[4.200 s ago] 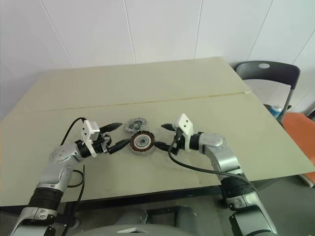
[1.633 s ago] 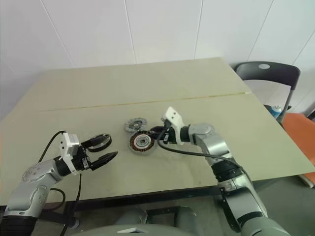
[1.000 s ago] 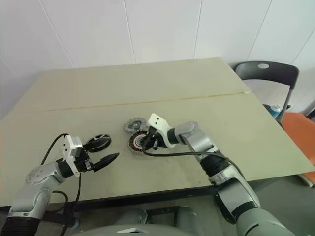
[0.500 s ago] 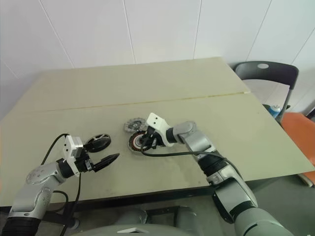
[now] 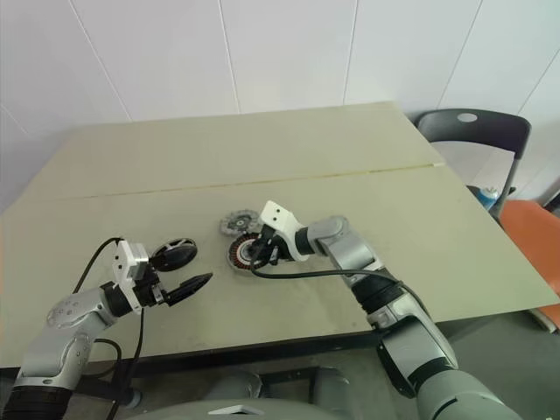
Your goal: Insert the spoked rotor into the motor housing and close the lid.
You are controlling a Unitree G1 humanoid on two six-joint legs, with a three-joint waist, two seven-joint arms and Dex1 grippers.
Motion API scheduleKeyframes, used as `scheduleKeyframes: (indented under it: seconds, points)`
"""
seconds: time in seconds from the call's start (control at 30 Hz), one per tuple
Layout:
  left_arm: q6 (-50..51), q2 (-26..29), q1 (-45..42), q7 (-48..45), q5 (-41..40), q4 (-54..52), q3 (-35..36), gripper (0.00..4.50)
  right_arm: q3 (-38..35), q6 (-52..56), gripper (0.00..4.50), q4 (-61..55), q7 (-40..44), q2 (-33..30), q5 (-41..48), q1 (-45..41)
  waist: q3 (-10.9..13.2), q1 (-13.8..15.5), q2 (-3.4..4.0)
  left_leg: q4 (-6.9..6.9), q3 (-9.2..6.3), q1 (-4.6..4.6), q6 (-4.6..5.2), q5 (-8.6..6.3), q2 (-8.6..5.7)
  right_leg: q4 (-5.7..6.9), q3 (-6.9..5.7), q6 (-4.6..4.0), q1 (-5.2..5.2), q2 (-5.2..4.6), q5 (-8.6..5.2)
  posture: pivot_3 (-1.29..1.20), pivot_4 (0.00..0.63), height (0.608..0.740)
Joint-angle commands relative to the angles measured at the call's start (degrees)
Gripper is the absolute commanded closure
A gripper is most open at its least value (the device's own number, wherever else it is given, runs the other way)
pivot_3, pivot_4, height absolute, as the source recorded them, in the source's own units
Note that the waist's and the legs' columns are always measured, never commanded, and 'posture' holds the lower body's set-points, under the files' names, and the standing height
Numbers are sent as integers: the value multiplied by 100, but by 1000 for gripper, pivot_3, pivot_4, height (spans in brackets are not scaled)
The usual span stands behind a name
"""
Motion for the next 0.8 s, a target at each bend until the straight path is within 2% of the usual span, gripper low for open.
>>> scheduleKeyframes:
  seconds: [0.03, 0.33, 0.53, 0.8]
  points:
    - [49, 69, -72, 24, -59, -230, 30, 0, -23, 29, 3749, 41, -31, 60, -25, -30, 0, 0, 0, 0, 0, 0, 0, 0, 0, 0, 0, 0, 0, 0, 0, 0, 0, 740]
    - [62, 68, -141, -1, -31, -176, 24, 0, -50, 49, 3749, 59, -78, 45, -27, 6, 0, 1, 0, 0, 0, 1, 0, 0, 6, 0, 0, 9, 0, 7, -6, 0, 0, 740]
    - [48, 63, -135, 9, -7, -168, 24, 0, -76, 24, 1777, 123, -146, 68, -38, 15, 0, 4, 0, 0, 1, 0, 0, 0, 7, -1, 0, 7, 0, 8, -5, 0, 0, 740]
    - [104, 52, -104, 50, 15, -218, -29, 0, -499, 131, 1777, 135, -156, 361, 406, 15, 1, 3, 1, -1, 1, -1, -1, 0, 7, -1, 0, 4, -1, 9, -3, 0, 0, 740]
